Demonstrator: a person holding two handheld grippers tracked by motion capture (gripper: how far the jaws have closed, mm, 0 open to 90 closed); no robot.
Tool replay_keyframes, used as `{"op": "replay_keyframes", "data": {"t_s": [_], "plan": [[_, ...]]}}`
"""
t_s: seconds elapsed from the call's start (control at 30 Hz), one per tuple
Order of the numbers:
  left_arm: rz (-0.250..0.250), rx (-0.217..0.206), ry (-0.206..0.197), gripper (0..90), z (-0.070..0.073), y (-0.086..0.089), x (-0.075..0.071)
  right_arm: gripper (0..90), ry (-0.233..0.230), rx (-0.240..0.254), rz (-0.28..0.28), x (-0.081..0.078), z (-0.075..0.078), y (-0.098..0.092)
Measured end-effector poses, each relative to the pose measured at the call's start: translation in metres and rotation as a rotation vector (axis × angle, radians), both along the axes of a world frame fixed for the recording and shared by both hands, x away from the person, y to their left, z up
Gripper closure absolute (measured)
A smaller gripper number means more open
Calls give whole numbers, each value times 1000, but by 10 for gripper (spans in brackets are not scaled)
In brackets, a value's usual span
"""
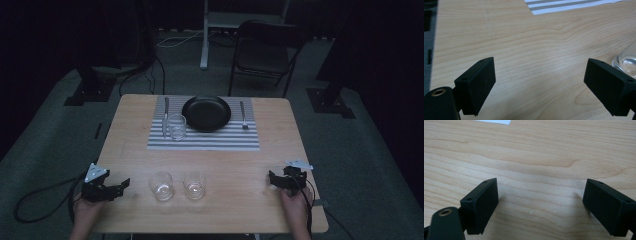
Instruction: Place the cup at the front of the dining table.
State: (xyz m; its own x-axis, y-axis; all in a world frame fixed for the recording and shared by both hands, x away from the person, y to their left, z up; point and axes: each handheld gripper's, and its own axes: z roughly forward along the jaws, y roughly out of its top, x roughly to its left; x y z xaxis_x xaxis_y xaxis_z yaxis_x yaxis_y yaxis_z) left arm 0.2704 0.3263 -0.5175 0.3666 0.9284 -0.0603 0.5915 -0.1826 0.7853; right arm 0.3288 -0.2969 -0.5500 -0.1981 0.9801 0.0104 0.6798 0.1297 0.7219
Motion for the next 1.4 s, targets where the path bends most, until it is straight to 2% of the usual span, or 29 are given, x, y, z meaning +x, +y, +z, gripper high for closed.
{"op": "replay_keyframes", "data": {"t_s": [0.1,0.23,0.43,0.67,0.83,0.97,1.07,1.13,1.23,1.33,1.37,1.4], "plan": [[15,12,-18,109,-1,-1,-9,126,0,0,0,0,0,0],[20,43,7,109,-5,-2,-14,126,0,0,0,0,0,0],[35,40,20,109,-12,-1,-19,126,0,0,0,0,0,0],[60,49,1,109,-14,-2,-29,126,0,0,0,0,0,0],[86,82,3,109,-17,-6,-35,126,0,0,0,0,0,0],[144,73,-25,108,-16,-8,-41,126,0,0,0,0,0,0],[170,53,-24,108,-17,-9,-46,126,0,0,0,0,0,0],[177,60,-20,108,-19,-10,-48,126,0,0,0,0,0,0],[203,99,-28,108,-20,-12,-50,126,0,0,0,0,0,0],[221,80,-38,108,-20,-13,-51,126,0,0,0,0,0,0],[252,64,-81,108,-19,-14,-55,126,0,0,0,0,0,0],[250,73,-89,108,-19,-15,-56,126,0,0,0,0,0,0]]}}
